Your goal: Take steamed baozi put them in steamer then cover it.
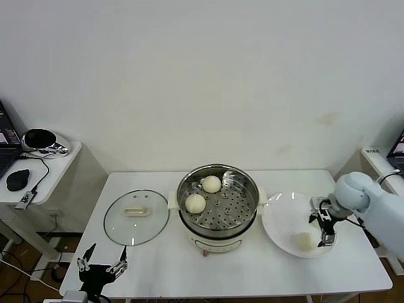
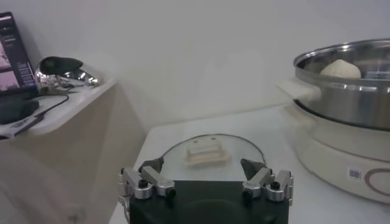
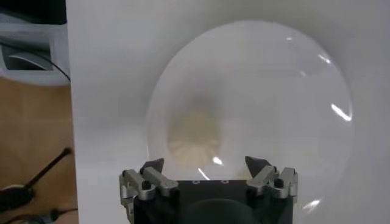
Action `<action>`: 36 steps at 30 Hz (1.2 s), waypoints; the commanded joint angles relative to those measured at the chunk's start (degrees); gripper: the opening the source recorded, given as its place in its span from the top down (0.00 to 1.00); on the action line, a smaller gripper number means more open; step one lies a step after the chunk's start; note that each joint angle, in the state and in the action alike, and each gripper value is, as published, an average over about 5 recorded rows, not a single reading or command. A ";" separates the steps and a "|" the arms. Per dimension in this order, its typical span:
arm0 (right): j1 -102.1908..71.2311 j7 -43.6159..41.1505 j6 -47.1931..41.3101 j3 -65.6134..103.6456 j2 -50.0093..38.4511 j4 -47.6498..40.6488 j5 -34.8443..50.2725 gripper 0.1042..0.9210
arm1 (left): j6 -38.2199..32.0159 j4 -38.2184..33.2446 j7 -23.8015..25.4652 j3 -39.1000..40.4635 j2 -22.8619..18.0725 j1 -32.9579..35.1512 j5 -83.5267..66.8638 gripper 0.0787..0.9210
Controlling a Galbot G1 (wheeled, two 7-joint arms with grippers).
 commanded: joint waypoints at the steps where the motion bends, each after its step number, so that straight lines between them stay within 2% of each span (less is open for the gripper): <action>1: -2.46 1.48 0.37 0.91 2.63 -2.59 -0.86 0.12 | 0.05 0.23 0.04 0.03 0.01 0.05 0.02 0.12; 28: -1.01 1.21 0.50 -0.80 4.22 -4.74 -1.58 0.12 | 0.08 2.24 0.09 0.19 -0.12 -1.24 0.13 0.12; 31: -1.07 1.09 0.29 -0.72 3.92 -4.81 -1.49 0.16 | 0.09 2.50 0.07 0.23 -0.13 -1.45 0.21 0.12; 36: -1.23 0.85 0.00 -0.51 3.63 -5.06 -1.21 0.32 | 0.07 2.82 0.06 0.40 -0.20 -1.58 0.34 0.12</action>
